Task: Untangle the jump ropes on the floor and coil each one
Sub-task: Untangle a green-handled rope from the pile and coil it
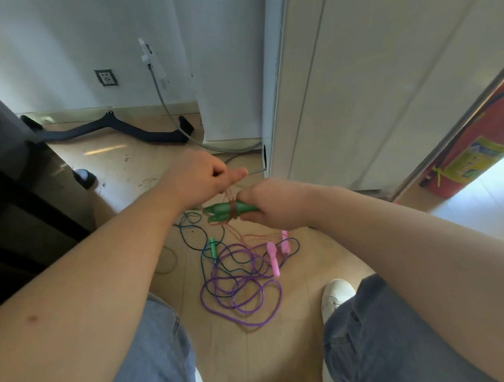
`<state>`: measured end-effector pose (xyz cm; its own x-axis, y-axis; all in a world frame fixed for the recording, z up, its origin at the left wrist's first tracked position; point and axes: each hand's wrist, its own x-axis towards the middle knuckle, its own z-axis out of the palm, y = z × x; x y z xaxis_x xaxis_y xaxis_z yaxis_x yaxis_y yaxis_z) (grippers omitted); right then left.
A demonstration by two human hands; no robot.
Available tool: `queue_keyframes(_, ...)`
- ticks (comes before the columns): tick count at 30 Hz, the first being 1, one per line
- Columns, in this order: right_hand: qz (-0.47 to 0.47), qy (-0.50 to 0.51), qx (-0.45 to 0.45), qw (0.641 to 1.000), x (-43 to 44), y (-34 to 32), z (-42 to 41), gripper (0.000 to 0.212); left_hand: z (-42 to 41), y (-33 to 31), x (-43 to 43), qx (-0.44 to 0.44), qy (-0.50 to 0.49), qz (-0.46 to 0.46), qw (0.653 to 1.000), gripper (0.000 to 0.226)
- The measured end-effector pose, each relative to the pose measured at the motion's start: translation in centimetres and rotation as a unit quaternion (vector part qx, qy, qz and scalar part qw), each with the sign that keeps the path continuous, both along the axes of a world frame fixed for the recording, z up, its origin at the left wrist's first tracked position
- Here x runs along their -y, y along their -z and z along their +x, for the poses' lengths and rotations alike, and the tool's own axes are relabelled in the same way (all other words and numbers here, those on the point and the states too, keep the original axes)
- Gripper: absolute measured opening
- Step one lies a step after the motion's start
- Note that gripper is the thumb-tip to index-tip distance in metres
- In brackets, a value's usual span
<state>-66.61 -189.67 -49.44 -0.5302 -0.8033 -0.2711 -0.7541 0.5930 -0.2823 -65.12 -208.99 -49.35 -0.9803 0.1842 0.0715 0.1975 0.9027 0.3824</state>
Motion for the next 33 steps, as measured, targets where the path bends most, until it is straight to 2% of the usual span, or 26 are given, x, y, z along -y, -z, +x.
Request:
queue_keyframes(2, -0.06, 0.002, 0.04, 0.997, -0.2, -0.9, 0.1, 0.02, 0.0, 0.2, 0.4, 0.038, -0.043, 0.084, 0.995, 0.068)
queue_keyframes(4, -0.138, 0.039, 0.07, 0.987, -0.5, -2.0, 0.3, 0.016, 0.0, 0.3, 0.3, 0.07, -0.073, 0.158, 0.982, 0.057)
queue_keyframes(6, -0.213, 0.092, 0.079, 0.97, -0.7, -2.8, 0.3, 0.01, -0.2, 0.3, -0.2, 0.078, -0.086, 0.109, 0.987, 0.04)
queue_keyframes(8, -0.259, 0.156, 0.061, 0.951, -0.7, -3.0, -0.2, 0.012, -0.2, 0.6, -0.9, 0.091, -0.103, 0.135, 0.981, 0.037)
queue_keyframes(10, -0.263, 0.237, 0.033, 0.935, -0.7, -2.6, -1.3, 0.018, 0.1, 0.5, -1.6, 0.106, -0.081, 0.161, 0.978, 0.043)
queue_keyframes(11, -0.24, 0.275, 0.013, 0.931, -0.9, -2.4, -1.9, 0.019, 0.3, 0.5, -1.9, 0.106, -0.059, 0.136, 0.983, 0.043)
queue_keyframes(13, -0.139, 0.313, -0.028, 0.939, -1.5, -1.6, -3.2, 0.019, 0.5, 0.4, -2.5, 0.104, -0.015, 0.072, 0.992, 0.037)
queue_keyframes(15, -0.003, 0.294, -0.057, 0.954, -2.0, -0.5, -3.6, 0.02, 0.6, 0.1, -2.9, 0.091, 0.019, 0.019, 0.996, 0.028)
queue_keyframes(17, 0.094, 0.229, -0.095, 0.964, -1.9, 0.6, -3.2, 0.024, 0.6, 0.0, -3.3, 0.061, 0.055, -0.009, 0.997, 0.028)
queue_keyframes(20, 0.115, 0.148, -0.081, 0.979, -1.0, 0.9, -1.5, 0.026, 0.6, -0.4, -3.1, 0.002, 0.072, -0.011, 0.997, 0.027)
queue_keyframes(22, 0.118, 0.079, -0.074, 0.987, -0.5, 0.9, -0.8, 0.023, 0.5, -0.4, -2.5, 0.002, 0.056, 0.011, 0.998, 0.031)
queue_keyframes(26, 0.036, 0.001, -0.025, 0.999, -0.6, -0.2, -0.4, 0.024, 0.5, -0.2, -1.1, 0.019, 0.019, 0.063, 0.998, 0.043)
queue_keyframes(30, -0.077, -0.004, 0.006, 0.997, -0.9, -1.2, -0.6, 0.024, 0.4, -0.4, -0.6, 0.065, -0.032, 0.166, 0.984, 0.057)
queue_keyframes(31, -0.105, 0.009, 0.014, 0.994, -0.9, -1.3, -0.5, 0.023, 0.4, -0.4, -0.5, 0.096, -0.044, 0.191, 0.976, 0.055)
queue_keyframes(33, -0.175, 0.047, 0.032, 0.983, -0.7, -2.1, -0.1, 0.015, 0.3, -0.2, -0.1, 0.154, -0.055, 0.209, 0.964, 0.036)
